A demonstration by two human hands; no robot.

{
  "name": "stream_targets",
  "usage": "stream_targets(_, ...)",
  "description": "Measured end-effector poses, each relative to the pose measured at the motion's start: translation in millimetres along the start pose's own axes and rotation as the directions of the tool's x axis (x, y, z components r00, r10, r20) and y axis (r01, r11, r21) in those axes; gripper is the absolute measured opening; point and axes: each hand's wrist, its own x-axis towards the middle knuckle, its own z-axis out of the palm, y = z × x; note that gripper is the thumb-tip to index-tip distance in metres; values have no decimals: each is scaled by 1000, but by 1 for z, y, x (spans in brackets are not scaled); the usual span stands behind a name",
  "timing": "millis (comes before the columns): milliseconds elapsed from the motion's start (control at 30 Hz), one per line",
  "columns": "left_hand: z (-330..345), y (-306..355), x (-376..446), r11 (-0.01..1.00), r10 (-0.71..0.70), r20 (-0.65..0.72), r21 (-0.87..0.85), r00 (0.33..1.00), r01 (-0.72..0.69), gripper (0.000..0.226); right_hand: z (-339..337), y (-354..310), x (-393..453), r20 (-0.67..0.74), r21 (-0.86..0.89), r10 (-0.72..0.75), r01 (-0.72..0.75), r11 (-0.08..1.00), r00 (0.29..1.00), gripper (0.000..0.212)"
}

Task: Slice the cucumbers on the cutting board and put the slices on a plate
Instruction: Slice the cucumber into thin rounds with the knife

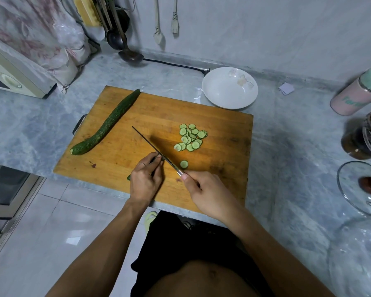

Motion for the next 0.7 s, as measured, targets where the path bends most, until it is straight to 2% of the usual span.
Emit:
stream_targets(167,-3,-6,3,1000,22,22,-15,1000,-22,24,2,-5,2,-16,-12,-3,2,1000,1000,34)
stream_targets(367,-2,-10,5,998,53,3,-17,999,-52,26,6,-9,2,30,0,32,-32,999,999,31)
stream_targets(500,-1,-10,5,997,79,-14,-20,997,-79,28,11,-14,13,30,19,30,-31,999,999,40)
stream_targets(700,2,-10,4,998,61,-20,-6,998,-61,18,23,-10,31,-30,25,41,-41,999,999,36)
